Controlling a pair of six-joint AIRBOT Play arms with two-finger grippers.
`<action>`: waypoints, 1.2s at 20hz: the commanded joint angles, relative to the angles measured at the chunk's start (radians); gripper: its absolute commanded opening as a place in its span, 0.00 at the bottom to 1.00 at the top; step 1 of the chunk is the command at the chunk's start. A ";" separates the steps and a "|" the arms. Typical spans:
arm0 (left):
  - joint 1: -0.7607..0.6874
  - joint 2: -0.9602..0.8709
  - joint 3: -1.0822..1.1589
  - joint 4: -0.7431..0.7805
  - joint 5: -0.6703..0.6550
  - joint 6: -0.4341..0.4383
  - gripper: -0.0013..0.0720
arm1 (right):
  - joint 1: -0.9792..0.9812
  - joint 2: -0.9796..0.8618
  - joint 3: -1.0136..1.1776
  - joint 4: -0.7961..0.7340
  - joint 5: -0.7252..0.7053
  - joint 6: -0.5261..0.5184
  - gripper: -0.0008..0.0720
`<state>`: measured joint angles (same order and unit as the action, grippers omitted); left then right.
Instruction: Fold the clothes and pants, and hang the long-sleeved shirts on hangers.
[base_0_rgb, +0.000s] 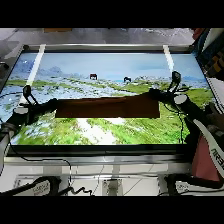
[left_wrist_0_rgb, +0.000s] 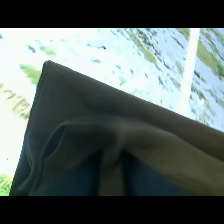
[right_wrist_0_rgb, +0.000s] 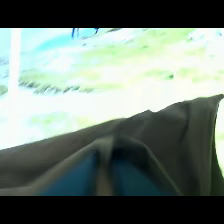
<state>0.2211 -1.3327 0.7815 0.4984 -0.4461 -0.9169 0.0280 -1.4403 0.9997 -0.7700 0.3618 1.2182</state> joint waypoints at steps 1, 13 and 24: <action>-0.019 -0.039 0.006 -0.035 0.058 0.031 0.99 | 0.003 -0.094 0.062 -0.002 -0.018 0.004 0.95; 0.160 -0.128 0.085 0.360 -0.341 -0.217 0.98 | -0.078 -0.089 0.062 -0.028 0.265 0.003 0.95; -0.042 -0.287 0.377 0.367 -0.383 -0.111 0.04 | 0.040 -0.089 0.095 -0.031 0.276 -0.004 0.28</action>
<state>0.2241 -1.6115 1.0756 0.8688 -0.8036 -1.0595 0.0227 -1.5284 1.0737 -0.8017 0.6437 1.2171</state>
